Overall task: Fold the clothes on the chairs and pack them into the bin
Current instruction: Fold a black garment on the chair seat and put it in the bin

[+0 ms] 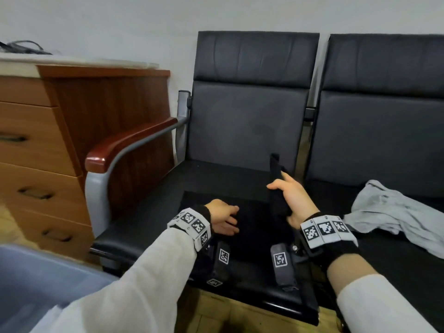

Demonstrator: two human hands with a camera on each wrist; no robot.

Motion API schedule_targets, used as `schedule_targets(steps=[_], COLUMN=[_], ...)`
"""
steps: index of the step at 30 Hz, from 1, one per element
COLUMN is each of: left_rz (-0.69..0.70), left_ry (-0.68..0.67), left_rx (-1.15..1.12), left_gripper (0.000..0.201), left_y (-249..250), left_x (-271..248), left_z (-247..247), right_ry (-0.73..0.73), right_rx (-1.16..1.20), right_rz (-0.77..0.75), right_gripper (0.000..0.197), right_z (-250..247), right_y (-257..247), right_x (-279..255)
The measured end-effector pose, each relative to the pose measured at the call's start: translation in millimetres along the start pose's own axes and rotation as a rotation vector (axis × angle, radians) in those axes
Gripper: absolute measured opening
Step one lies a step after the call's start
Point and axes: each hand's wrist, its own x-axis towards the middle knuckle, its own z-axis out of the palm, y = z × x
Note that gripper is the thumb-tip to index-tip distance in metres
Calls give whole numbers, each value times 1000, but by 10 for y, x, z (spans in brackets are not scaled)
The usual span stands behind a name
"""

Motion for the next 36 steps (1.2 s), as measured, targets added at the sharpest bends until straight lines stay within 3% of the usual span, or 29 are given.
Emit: schedule_targets(steps=[2, 5, 8, 9, 11, 14, 17, 21, 24, 29, 33, 36], left_rz=[28, 46, 31, 22, 26, 43, 65, 222, 336, 100, 8, 68], left_ry=[17, 75, 63, 68, 121, 181, 180, 259, 366, 380, 628, 751], left_rx=[-228, -404, -457, -427, -335, -171, -86, -97, -117, 286, 497, 609], left_gripper=[51, 66, 64, 56, 37, 43, 40, 42, 43, 50, 55, 46], left_y=[39, -44, -221, -281, -358, -395, -395, -343, -269, -457, -380, -264], left_x=[-59, -39, -26, -15, 30, 121, 154, 192, 183, 234, 28, -111], left_z=[-258, -603, -719, -727, -752, -796, -795, -864, -1003, -1127, -1150, -1088], right_ry=[-11, -97, -312, -341, -256, -29, 60, 1, -61, -176, -194, -198], right_rx=[-57, -209, -286, -303, -342, -431, -632, -867, -907, -1027, -1026, -1008], right_rz=[-16, -16, 190, 234, 230, 180, 161, 123, 115, 232, 290, 367], right_gripper=[55, 90, 85, 81, 72, 59, 48, 42, 44, 50, 58, 76], right_z=[285, 716, 1022, 1045, 934, 601, 324, 170, 165, 199, 173, 100], right_y=[49, 237, 454, 517, 566, 536, 514, 519, 524, 572, 529, 484], right_x=[43, 100, 77, 87, 146, 227, 177, 100, 57, -24, -54, -75])
